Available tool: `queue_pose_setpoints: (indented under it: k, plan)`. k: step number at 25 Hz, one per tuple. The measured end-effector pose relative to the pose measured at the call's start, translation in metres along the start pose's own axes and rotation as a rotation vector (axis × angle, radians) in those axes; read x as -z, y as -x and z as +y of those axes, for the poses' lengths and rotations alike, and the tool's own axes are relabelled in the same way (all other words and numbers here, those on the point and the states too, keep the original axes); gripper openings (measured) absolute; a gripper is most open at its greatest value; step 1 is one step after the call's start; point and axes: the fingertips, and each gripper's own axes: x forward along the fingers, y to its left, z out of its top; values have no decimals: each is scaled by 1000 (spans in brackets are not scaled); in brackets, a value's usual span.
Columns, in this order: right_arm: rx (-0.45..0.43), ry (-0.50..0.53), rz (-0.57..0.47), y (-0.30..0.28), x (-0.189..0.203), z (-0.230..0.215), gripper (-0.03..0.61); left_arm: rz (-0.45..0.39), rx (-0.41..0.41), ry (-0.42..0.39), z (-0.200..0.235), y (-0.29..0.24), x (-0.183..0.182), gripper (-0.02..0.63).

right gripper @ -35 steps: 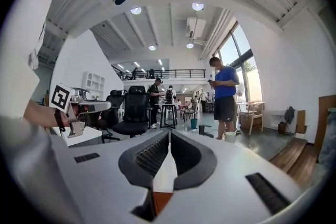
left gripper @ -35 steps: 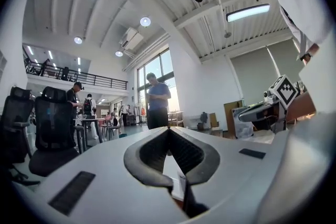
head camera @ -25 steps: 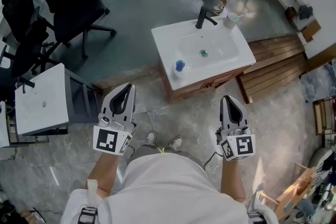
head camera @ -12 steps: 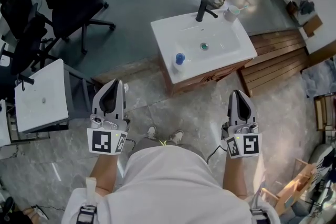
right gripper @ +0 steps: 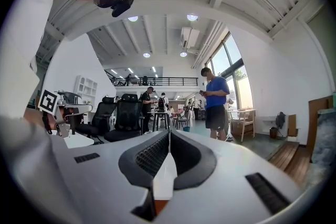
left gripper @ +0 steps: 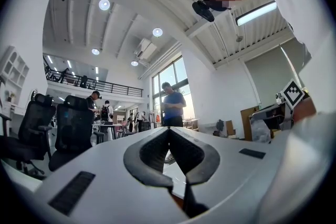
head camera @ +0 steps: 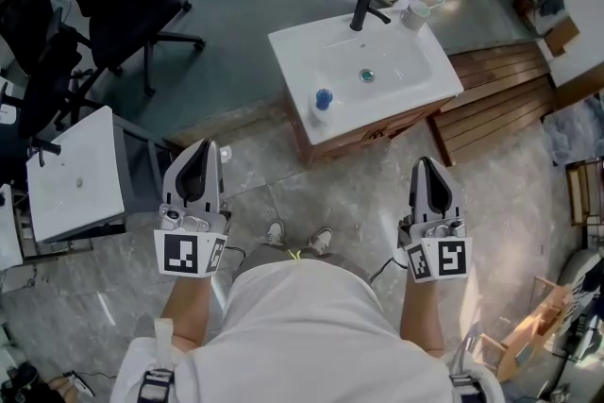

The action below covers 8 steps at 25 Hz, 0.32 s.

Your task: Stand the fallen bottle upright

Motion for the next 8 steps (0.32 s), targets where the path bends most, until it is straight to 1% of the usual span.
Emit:
queue_pose_setpoints:
  k: [8]
  plan:
    - [0, 0, 8, 2, 2, 10, 38, 1, 8, 4, 4, 6, 1, 18]
